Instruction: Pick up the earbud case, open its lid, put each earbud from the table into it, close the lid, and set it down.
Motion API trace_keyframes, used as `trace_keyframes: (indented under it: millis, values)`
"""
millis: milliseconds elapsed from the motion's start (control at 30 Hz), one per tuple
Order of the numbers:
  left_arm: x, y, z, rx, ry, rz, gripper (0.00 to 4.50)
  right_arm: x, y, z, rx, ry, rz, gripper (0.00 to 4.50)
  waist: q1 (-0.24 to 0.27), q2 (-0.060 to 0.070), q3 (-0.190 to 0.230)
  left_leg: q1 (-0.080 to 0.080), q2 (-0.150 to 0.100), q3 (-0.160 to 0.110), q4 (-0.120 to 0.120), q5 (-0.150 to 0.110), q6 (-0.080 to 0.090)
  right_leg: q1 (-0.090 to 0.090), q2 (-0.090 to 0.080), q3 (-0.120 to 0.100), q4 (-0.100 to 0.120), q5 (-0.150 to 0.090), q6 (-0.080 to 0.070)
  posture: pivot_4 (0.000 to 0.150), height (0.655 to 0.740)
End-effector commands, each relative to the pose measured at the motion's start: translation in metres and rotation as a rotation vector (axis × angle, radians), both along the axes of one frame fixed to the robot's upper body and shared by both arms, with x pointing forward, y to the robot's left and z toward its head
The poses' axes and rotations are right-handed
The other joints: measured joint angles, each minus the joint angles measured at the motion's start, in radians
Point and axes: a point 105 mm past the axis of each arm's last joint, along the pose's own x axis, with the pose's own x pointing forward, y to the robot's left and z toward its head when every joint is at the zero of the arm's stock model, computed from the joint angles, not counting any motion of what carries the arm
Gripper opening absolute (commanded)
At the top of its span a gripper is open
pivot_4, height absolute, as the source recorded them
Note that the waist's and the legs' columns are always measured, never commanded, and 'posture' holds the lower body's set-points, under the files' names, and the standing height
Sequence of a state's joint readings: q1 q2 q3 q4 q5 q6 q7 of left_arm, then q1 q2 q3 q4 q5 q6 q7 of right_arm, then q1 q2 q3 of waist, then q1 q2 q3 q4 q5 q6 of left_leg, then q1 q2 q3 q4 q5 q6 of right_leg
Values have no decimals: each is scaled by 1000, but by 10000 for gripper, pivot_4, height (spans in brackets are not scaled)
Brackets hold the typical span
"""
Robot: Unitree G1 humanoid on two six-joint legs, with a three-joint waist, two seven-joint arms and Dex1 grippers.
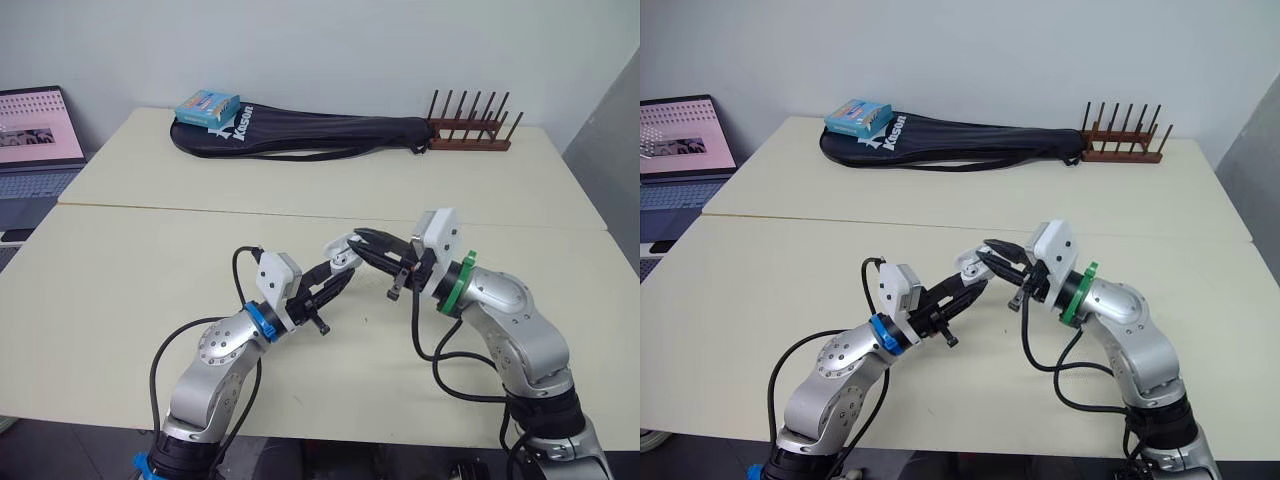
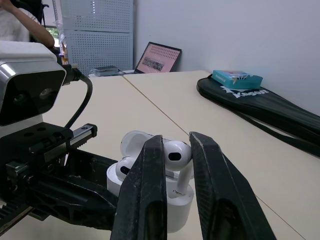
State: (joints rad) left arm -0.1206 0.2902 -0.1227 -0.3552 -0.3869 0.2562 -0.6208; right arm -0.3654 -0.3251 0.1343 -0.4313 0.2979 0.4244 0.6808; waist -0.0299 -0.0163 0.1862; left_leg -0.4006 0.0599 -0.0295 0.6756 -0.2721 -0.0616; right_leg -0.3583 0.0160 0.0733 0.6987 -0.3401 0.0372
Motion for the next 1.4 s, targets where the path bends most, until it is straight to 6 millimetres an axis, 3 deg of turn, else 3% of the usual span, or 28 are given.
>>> trace_keyframes:
  millis: [33,533,800,933,1100,1233,1333,1400]
  values:
    - [-5,-4,18,-25,-71,-21,7460,-2,0,3,6,-34,4,3398,0,0,0,0,0,0,0,0,0,0,0,0,0,0,0,1500,7157]
    - [-5,-5,21,-25,-80,-28,7460,-12,6,-12,-94,-102,44,3398,0,0,0,0,0,0,0,0,0,0,0,0,0,0,0,1500,7157]
    - [-6,-6,20,-20,-79,-36,7460,-12,3,-9,-88,-87,35,31179,0,0,0,0,0,0,0,0,0,0,0,0,0,0,0,1500,7157]
    - [-5,-4,18,-14,-73,-34,7460,-15,-12,0,-85,-73,20,31641,1,0,0,0,0,0,0,0,0,0,0,0,0,0,0,1500,7157]
    - [-3,-7,12,5,-43,-102,7460,-22,-57,8,-176,-13,-52,31641,4,0,0,-1,-1,0,0,0,0,1,-1,0,-1,0,0,1500,7157]
    - [-21,-23,2,52,32,-379,7460,-24,-100,9,-310,60,-120,31641,3,1,0,0,-1,0,0,0,0,1,0,0,-1,0,0,1500,7157]
    - [-36,-31,-4,87,87,-554,7460,-24,-112,11,-388,94,-112,31641,-1,1,0,0,-2,1,0,0,0,1,-1,1,-1,0,0,1500,7157]
    - [-45,-35,-8,118,117,-661,7460,-24,-112,9,-434,120,-66,25555,-4,1,1,0,-1,1,0,0,0,0,0,1,-1,0,0,1500,7157]
